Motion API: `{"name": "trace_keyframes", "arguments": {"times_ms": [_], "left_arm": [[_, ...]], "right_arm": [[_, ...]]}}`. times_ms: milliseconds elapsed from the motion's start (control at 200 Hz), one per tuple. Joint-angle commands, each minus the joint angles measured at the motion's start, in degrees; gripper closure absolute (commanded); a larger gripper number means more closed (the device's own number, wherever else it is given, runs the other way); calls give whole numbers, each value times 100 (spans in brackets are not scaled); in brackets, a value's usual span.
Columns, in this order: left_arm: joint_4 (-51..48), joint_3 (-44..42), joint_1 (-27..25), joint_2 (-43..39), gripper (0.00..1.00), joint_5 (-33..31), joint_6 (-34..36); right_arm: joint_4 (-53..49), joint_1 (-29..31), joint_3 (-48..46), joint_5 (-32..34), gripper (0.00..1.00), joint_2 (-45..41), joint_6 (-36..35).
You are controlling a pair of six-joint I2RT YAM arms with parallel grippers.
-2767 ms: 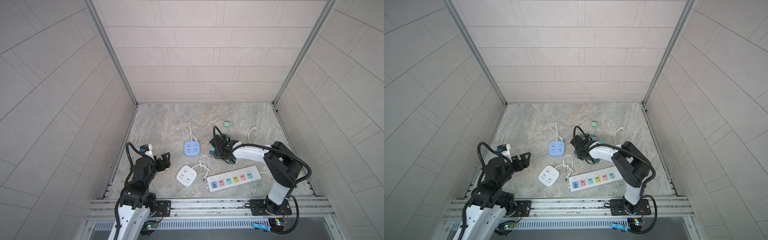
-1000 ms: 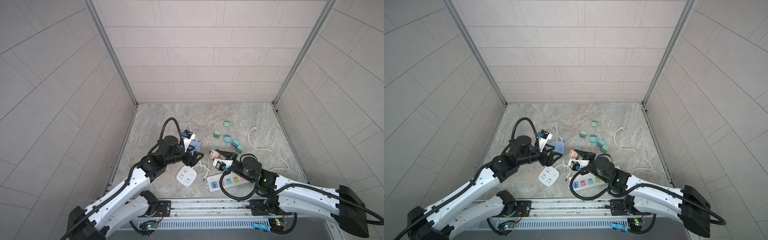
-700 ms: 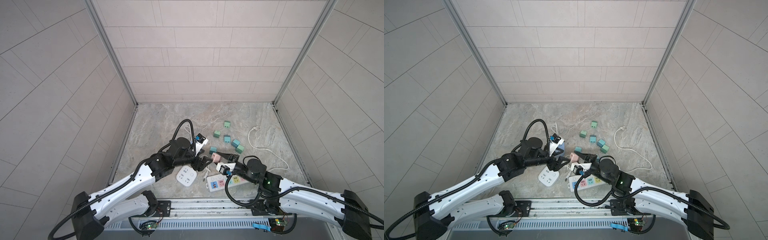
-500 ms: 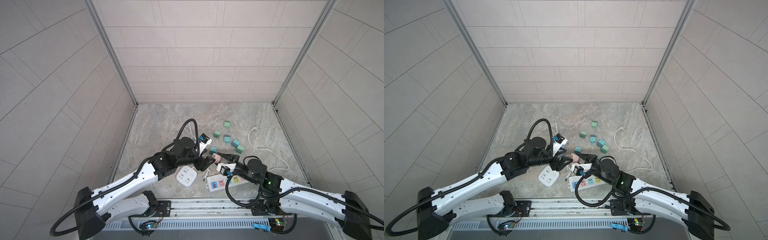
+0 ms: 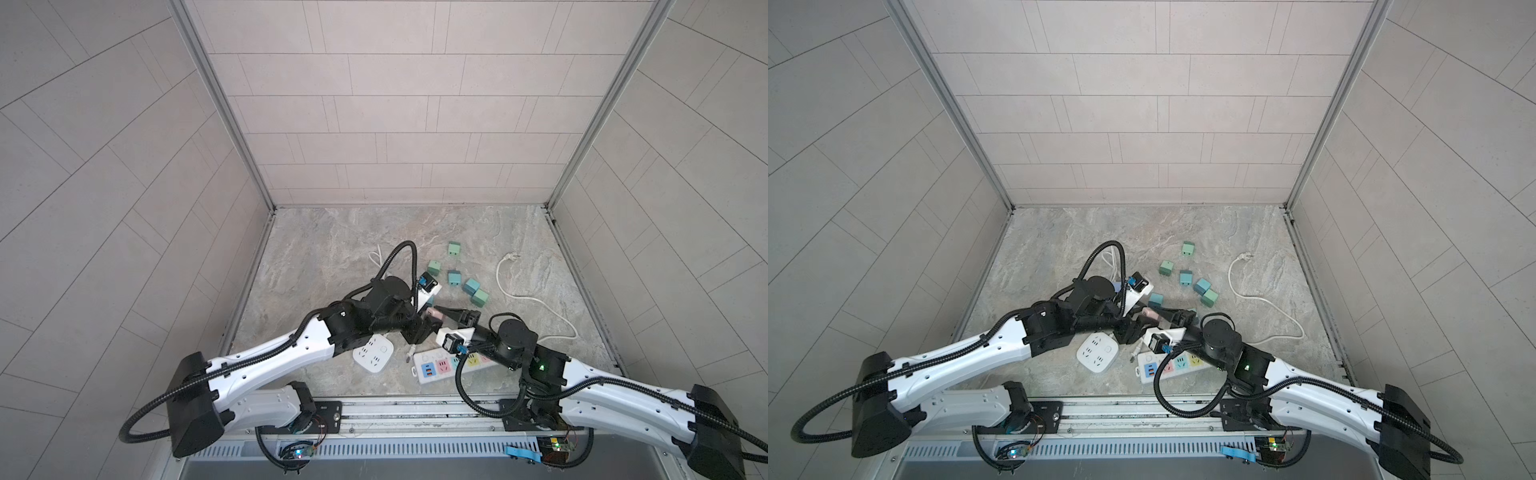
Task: Insert the plug
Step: 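Close the left gripper on the pink adapter while the right gripper opens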
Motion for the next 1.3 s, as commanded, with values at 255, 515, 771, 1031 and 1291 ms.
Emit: {"name": "trace_keyframes", "arguments": {"times_ms": [255,515,771,1031,1291], "left_arm": [[-27,248,-31,179,52,-24,42],[-52,361,-31,336,59,19,31],[-79,368,-31,334,68,-55,22],[53,402,-31,344,82,-67,-74],[78,451,-23,325,94,-384,-50]], "right_arm": [[286,22,25,36,100,-174,-68],[328,32,152,104,100,20,-146],[337,31,161,159,100,59,-210],[260,31,198,203,90,145,-217],[150,33,220,377,50,123,-172]]}}
